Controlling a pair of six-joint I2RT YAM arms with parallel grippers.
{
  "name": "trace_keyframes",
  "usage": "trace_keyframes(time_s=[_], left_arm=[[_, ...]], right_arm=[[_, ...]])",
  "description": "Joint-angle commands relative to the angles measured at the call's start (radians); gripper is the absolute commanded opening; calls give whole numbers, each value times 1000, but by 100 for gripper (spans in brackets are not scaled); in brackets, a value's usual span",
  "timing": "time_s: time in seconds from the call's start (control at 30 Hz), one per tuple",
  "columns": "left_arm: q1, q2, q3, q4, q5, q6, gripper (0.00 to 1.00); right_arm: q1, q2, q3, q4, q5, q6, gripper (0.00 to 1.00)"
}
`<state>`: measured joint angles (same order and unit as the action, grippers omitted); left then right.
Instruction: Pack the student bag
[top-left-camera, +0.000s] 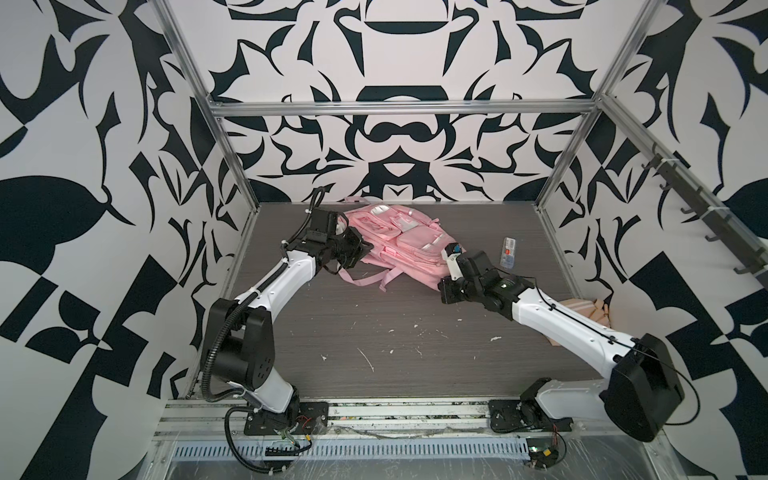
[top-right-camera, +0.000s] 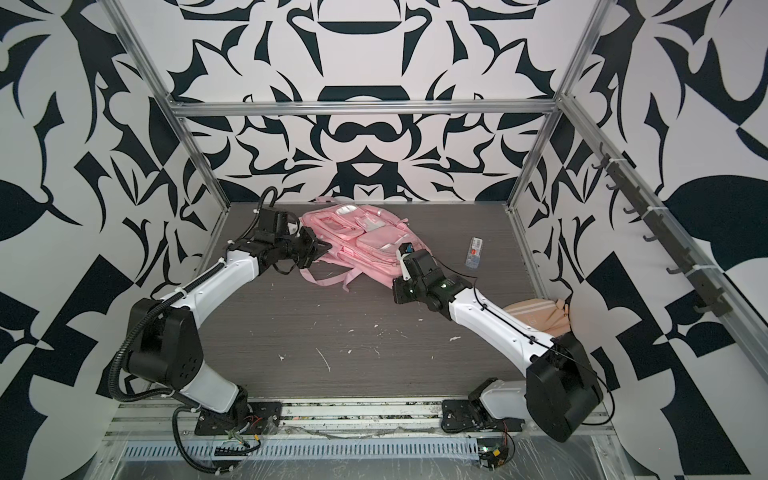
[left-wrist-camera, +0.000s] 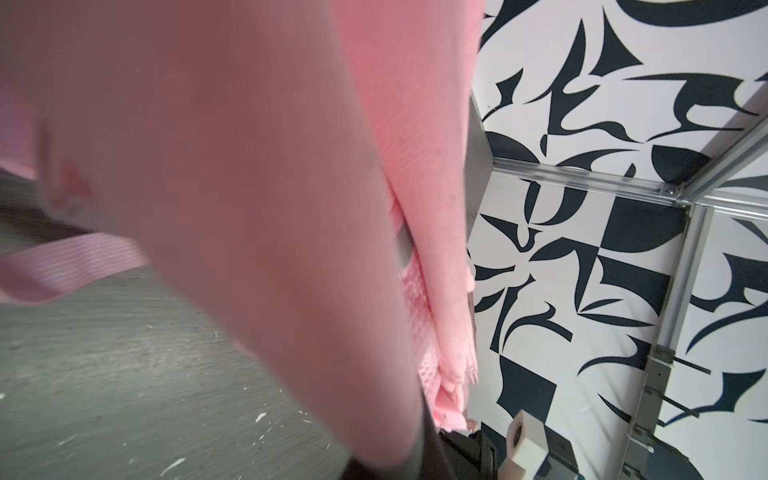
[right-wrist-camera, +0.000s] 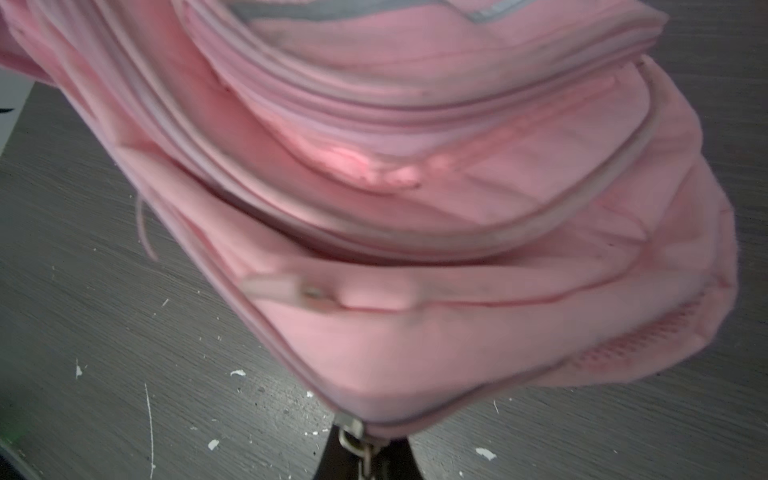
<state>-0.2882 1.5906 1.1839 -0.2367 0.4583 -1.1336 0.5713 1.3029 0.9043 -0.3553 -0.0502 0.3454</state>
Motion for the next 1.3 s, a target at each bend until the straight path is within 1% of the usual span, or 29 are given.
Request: trace_keyframes(time_s=[0.0,0.13,0.23,0.3,0.37,0.4,0.47,0.5,0.53,0.57,0.6,0.67,0.77,0.83,0.9,0.93,0.97,1.07,1.13,1.27], left_arm=[[59,-37,-13,15,-108,55,0],[76,-52,-15,-37,-138,122,0],[106,-60,-3,-92,-155,193,0],[113,-51,34,-139,-133,257,0],[102,-25,95,-194,-82,336,1],[80,-12,128,-248,-70,383,18],[45,-3,165,-348,-58,448,60],[36,-14,154,-373,-45,456,73],[32,-33,129,-374,-26,455,83],[32,-62,96,-374,-11,449,91],[32,-94,60,-379,-1,441,96],[30,-150,-1,-403,34,433,100],[-18,-223,-96,-443,65,413,99],[-61,-264,-160,-448,68,375,100],[-89,-305,-244,-402,69,316,99],[-92,-308,-283,-366,76,285,99],[-92,-345,-331,-312,91,245,99],[-96,-331,-439,-124,122,140,99],[-98,-324,-481,-12,112,102,99],[-98,-234,-525,250,114,-4,99]], right_arm=[[-14,-31,17,-125,78,-61,0],[-14,-25,35,-182,107,-132,0],[-14,-10,38,-190,104,-151,0],[0,22,63,-183,85,-163,0],[26,65,103,-167,70,-163,0],[45,87,125,-149,59,-161,0],[79,125,161,-117,37,-157,0],[94,144,176,-104,23,-153,0],[107,157,187,-92,13,-151,0],[119,168,195,-78,-1,-148,0],[129,178,199,-62,-18,-146,0],[150,195,206,-37,-53,-140,0],[183,229,224,-20,-104,-147,0],[205,257,243,-21,-124,-156,0],[223,279,256,-18,-142,-157,0],[228,285,260,-14,-146,-156,0],[236,292,265,-11,-150,-153,0],[256,311,285,-10,-163,-154,0],[269,322,296,-13,-170,-159,0],[292,331,301,-23,-178,-160,0]])
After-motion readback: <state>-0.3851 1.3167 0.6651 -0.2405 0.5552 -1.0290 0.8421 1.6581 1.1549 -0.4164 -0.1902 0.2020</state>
